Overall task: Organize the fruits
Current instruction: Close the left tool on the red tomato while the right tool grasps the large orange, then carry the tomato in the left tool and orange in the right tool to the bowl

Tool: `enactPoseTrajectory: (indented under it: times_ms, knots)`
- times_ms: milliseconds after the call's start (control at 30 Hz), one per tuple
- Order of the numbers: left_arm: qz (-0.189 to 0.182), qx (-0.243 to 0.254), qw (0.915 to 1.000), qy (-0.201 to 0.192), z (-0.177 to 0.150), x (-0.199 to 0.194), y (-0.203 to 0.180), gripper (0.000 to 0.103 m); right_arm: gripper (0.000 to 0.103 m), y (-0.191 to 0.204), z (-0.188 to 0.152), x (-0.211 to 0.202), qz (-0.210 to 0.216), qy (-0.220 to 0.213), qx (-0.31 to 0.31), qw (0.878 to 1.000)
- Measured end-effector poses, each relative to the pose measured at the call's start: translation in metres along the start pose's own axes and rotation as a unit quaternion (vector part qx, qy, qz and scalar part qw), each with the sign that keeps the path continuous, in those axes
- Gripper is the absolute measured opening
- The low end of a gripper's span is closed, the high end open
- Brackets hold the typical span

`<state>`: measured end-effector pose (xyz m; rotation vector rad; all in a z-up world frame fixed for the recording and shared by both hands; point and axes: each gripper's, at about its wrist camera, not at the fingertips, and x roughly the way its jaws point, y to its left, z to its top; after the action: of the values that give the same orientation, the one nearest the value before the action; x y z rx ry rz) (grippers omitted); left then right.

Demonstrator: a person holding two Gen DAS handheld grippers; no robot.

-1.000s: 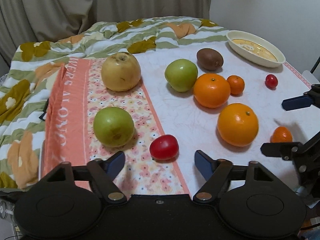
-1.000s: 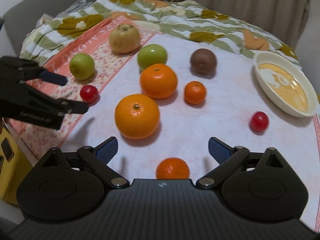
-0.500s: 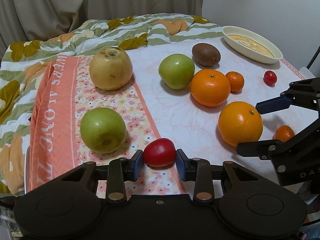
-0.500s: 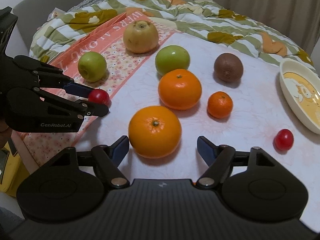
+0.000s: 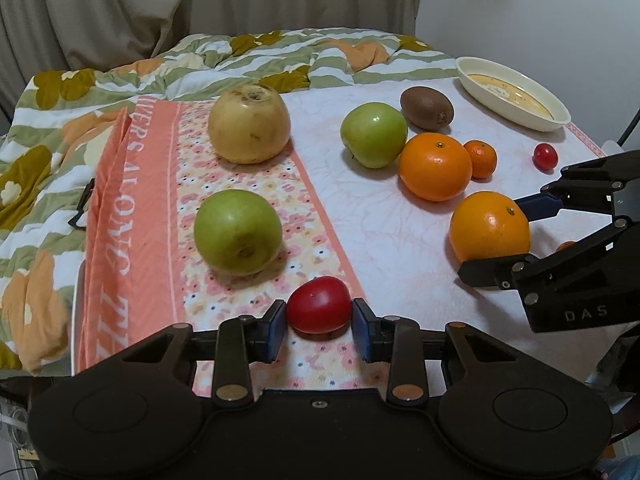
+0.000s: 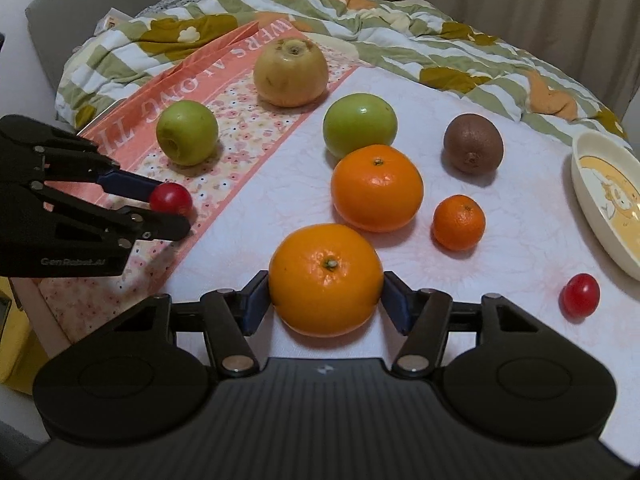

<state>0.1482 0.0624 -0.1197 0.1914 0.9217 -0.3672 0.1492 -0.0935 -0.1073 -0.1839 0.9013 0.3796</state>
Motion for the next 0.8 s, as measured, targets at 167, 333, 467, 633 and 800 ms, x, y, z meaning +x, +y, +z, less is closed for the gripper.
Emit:
enactPoseTrajectory:
  times_ms: [167, 333, 467, 633, 800]
  knots:
    - [0.001, -0.004, 0.9999, -0.014, 0.001, -0.016, 0.0, 0.039, 0.075, 0.004, 0.0, -0.01, -0.006, -0.003, 0.008, 1.0]
    - [0.001, -0.004, 0.9994, -0.034, 0.009, -0.041, -0.008, 0.039, 0.074, 0.004, 0.001, -0.038, -0.013, -0.017, 0.028, 0.999]
    - [-0.002, -0.014, 0.9986, -0.051, 0.024, -0.062, -0.019, 0.039, 0.075, -0.001, 0.004, -0.068, -0.019, -0.033, 0.043, 0.998]
    - [-0.004, -0.01, 0.9969, -0.078, 0.049, -0.085, -0.047, 0.039, 0.075, -0.02, 0.006, -0.105, -0.03, -0.051, 0.06, 0.996]
    - [0.0, -0.002, 0.9947, -0.103, 0.075, -0.096, -0.082, 0.039, 0.075, -0.052, 0.006, -0.135, -0.032, -0.072, 0.061, 0.995]
